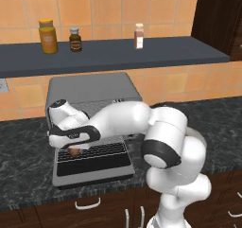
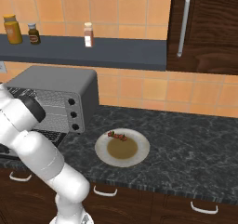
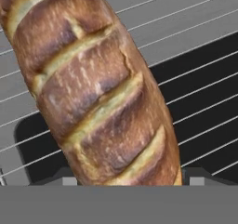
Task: Pick up the kebab skewer and baguette bread, and place them inside the toaster oven. Close the toaster oven door and start by setting the timer.
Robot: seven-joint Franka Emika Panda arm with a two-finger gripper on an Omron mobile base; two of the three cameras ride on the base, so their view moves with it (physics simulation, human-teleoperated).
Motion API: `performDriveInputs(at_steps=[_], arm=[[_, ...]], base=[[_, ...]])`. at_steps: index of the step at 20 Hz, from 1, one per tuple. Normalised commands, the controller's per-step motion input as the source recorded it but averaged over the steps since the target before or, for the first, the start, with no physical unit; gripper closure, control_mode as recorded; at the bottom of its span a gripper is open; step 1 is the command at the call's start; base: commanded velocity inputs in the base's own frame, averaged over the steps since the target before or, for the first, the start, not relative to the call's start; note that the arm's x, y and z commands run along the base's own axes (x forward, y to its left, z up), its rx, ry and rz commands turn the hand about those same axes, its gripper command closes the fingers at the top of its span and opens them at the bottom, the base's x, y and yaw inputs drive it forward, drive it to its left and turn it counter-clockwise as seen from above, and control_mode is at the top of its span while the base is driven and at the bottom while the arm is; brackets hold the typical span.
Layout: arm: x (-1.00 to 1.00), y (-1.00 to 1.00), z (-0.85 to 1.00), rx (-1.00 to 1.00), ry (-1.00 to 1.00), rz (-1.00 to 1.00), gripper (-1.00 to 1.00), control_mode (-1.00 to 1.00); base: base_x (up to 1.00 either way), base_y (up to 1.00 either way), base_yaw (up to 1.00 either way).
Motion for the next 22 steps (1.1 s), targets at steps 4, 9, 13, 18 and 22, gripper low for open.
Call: performDriveInputs(at_steps=[4,9,13,18,22], arm=[[0.02,0.00,-0.13,0.00,0.00,0.00,1.00,-1.00],[-0.02,0.00,-0.37,0.00,-0.08,0.00,-1.00,-1.00],[-0.23,-0.01,-0.05,0.00,-0.12,0.00,-1.00,-1.00],[-0.56,-0.12,0.06,0.00,-0.04,0.00,-1.00,-1.00],[-0.05,-0.29,0.00,0.00,-0.05,0.00,-1.00,-1.00]], base=[[0.00,0.00,0.00],[0.00,0.00,0.00],[0.00,0.00,0.00],[0.00,0.00,0.00],[0.00,0.00,0.00]])
